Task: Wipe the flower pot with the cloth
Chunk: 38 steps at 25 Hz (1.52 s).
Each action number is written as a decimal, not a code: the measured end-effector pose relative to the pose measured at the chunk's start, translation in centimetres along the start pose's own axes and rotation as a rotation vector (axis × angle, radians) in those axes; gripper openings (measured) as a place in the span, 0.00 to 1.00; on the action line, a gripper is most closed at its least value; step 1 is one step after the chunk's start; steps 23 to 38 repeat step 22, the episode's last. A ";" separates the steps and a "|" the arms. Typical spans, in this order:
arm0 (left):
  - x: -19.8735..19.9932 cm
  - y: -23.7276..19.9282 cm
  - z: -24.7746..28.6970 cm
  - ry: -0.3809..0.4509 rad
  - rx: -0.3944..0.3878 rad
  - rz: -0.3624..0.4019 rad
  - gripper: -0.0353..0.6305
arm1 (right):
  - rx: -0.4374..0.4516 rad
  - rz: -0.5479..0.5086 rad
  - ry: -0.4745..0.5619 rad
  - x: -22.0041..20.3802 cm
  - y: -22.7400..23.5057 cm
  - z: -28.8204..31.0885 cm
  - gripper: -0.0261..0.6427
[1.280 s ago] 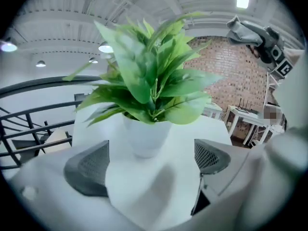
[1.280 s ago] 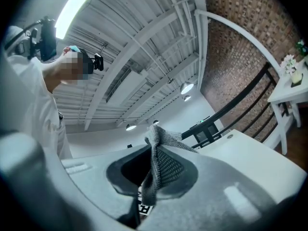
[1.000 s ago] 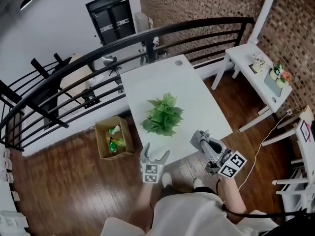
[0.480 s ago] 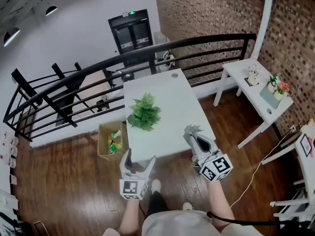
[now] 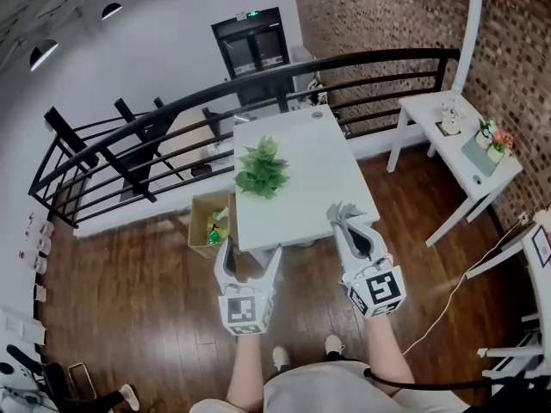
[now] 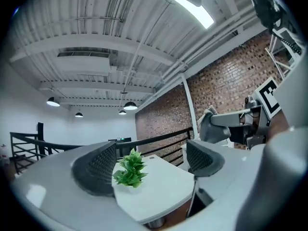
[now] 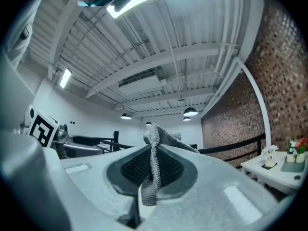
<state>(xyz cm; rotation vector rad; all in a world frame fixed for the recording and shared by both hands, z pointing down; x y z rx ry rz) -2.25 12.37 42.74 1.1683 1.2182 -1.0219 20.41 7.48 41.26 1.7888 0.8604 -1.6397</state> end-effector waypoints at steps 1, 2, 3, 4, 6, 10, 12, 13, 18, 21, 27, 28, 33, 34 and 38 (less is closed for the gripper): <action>-0.1 0.3 -0.5 0.006 -0.009 -0.005 0.76 | 0.005 -0.015 -0.005 -0.1 -0.7 -0.3 0.06; -0.2 0.3 -0.9 0.009 -0.018 -0.022 0.75 | 0.008 -0.017 -0.009 -0.4 -1.2 -0.6 0.06; -0.3 0.2 -1.2 0.008 -0.023 -0.046 0.75 | 0.009 -0.012 -0.014 -0.6 -1.7 -0.7 0.06; -0.3 -0.2 -1.5 0.005 -0.022 -0.071 0.75 | 0.014 -0.006 -0.021 -0.8 -2.2 -0.6 0.06; 0.0 -1.2 -2.4 0.007 -0.004 -0.094 0.75 | 0.034 -0.021 -0.040 -0.9 -3.7 -0.6 0.06; 0.8 -3.5 -4.5 0.026 0.020 -0.028 0.67 | 0.042 -0.056 -0.041 -0.4 -6.4 -0.3 0.06; 0.9 -4.7 -5.3 0.036 0.026 -0.053 0.66 | 0.041 -0.064 -0.038 -0.2 -7.4 -0.1 0.06; 0.8 -5.2 -5.5 0.036 0.028 -0.070 0.66 | 0.043 -0.069 -0.035 0.0 -8.0 0.0 0.06; 0.9 -6.3 -6.2 0.043 0.024 -0.100 0.67 | 0.069 -0.081 -0.018 0.6 -10.1 0.9 0.06; 0.8 -6.5 -6.5 0.040 0.009 -0.092 0.67 | 0.073 -0.062 -0.007 0.7 -10.9 1.1 0.06; 0.8 -6.6 -6.5 0.039 0.002 -0.088 0.67 | 0.071 -0.055 -0.003 0.6 -11.1 1.2 0.06; 0.8 -6.6 -6.5 0.039 0.002 -0.088 0.67 | 0.071 -0.055 -0.003 0.6 -11.1 1.2 0.06; 0.8 -6.6 -6.5 0.039 0.002 -0.088 0.67 | 0.071 -0.055 -0.003 0.6 -11.1 1.2 0.06; 0.8 -6.6 -6.5 0.039 0.002 -0.088 0.67 | 0.071 -0.055 -0.003 0.6 -11.1 1.2 0.06; 0.8 -6.6 -6.5 0.039 0.002 -0.088 0.67 | 0.071 -0.055 -0.003 0.6 -11.1 1.2 0.06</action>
Point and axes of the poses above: the fingertips, and each gripper's own axes: z forward along the fingers, y to its right, x out of its top, the point moved 7 cm from there along -z, backward along the fingers
